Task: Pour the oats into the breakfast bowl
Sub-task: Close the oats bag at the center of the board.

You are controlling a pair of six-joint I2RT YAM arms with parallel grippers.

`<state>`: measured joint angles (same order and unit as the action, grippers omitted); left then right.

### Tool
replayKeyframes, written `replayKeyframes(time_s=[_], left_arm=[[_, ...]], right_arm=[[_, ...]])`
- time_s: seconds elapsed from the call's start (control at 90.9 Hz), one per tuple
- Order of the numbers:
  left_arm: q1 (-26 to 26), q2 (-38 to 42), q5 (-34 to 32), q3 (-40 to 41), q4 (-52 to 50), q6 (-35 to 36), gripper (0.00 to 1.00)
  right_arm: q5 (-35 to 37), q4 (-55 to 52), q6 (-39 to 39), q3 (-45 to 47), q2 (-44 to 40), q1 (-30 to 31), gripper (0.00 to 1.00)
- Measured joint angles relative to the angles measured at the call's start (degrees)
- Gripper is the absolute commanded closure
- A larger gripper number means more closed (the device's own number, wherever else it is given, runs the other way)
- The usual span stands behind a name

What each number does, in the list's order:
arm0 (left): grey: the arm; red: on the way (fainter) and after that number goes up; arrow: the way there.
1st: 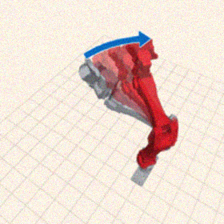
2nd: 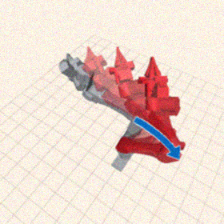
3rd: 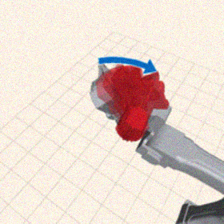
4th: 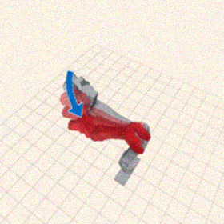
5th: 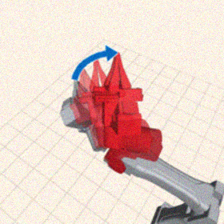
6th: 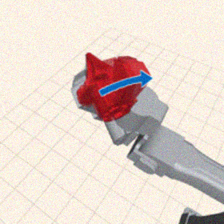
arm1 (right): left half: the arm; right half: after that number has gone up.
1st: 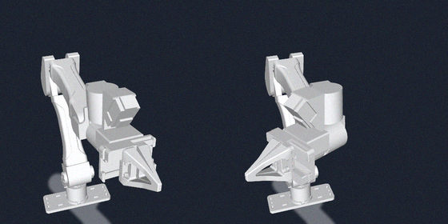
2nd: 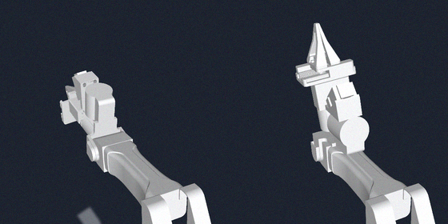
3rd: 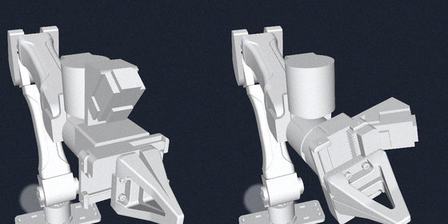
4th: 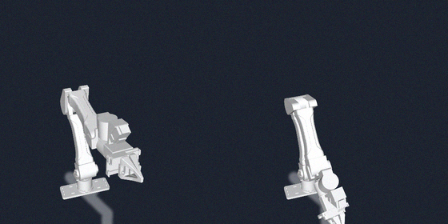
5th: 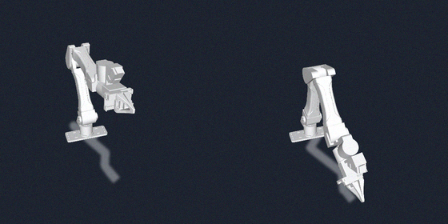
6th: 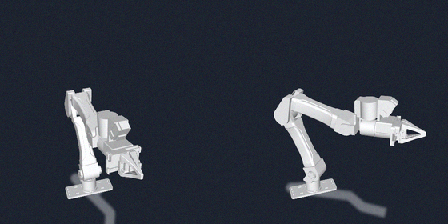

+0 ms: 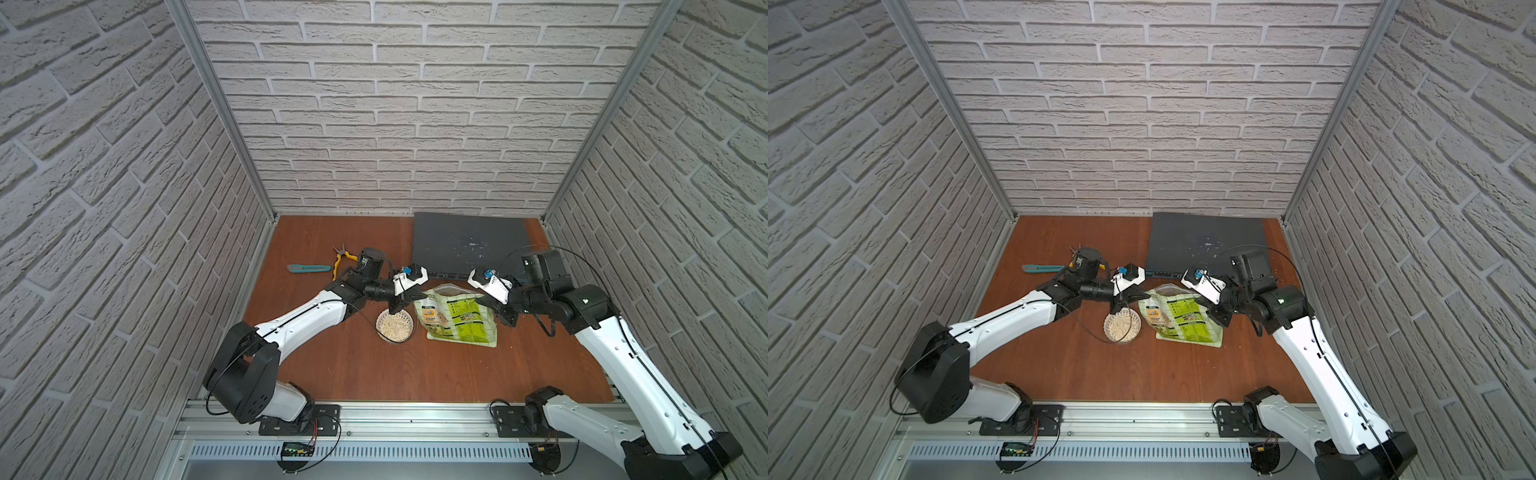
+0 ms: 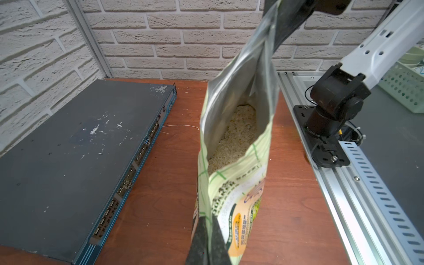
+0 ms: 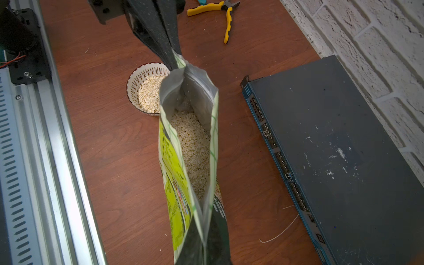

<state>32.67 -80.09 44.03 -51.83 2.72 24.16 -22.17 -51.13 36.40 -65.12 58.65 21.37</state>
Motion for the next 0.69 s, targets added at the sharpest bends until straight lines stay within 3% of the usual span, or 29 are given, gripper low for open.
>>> replayKeyframes(time_s=[0.176, 0.33, 0.528, 0.616, 0.693], left_arm=[[0.3, 11.6, -5.4, 8.3, -0.3, -1.3, 1.0], [0.1, 18.5, -9.2, 10.9, -3.7, -1.1, 1.0], [-0.8, 19.7, -11.2, 10.8, -8.3, 0.0, 1.0], [-1.0, 19.2, -11.5, 9.8, -9.8, 0.6, 1.0], [-1.2, 18.3, -11.6, 8.6, -11.1, 1.4, 1.0]], right_arm=[[-1.5, 7.6, -2.6, 4.7, 0.3, 0.3, 0.96], [-5.3, 14.1, -4.1, 7.7, 3.1, 0.9, 0.96], [-8.7, 17.4, -4.7, 8.7, 8.0, 1.1, 0.95], [-9.4, 17.4, -4.5, 8.7, 9.2, 1.1, 0.91], [-9.6, 16.6, -4.3, 7.9, 10.3, 1.0, 0.81]])
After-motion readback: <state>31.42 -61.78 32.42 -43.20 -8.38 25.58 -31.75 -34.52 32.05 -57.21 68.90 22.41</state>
